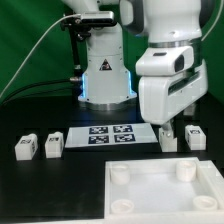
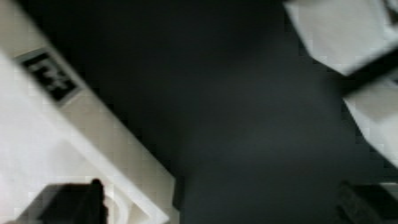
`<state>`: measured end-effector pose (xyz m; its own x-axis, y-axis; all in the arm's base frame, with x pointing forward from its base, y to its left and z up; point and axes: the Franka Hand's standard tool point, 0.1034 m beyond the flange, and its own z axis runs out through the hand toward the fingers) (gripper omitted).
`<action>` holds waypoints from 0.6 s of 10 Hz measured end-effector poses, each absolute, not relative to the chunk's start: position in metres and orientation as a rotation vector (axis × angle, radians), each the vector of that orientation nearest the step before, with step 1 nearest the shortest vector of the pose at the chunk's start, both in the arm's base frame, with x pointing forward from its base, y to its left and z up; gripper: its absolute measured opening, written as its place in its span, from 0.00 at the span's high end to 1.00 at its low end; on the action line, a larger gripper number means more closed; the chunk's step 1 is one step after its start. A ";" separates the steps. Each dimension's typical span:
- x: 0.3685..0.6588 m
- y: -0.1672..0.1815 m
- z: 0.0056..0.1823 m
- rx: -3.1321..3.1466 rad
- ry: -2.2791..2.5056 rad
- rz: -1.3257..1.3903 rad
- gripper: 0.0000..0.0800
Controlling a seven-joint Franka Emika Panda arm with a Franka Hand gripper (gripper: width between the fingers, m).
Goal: Assemble one leg
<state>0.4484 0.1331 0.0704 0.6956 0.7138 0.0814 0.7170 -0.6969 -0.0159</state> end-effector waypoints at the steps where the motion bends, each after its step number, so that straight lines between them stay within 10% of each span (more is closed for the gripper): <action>1: 0.450 0.145 0.076 -2.923 -0.988 -0.121 0.19; 6: 0.438 0.167 0.064 -3.031 -0.075 -0.051 0.19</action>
Offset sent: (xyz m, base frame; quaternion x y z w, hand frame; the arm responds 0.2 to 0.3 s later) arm 0.0000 0.0000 0.0000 0.0000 0.0000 0.2667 0.9638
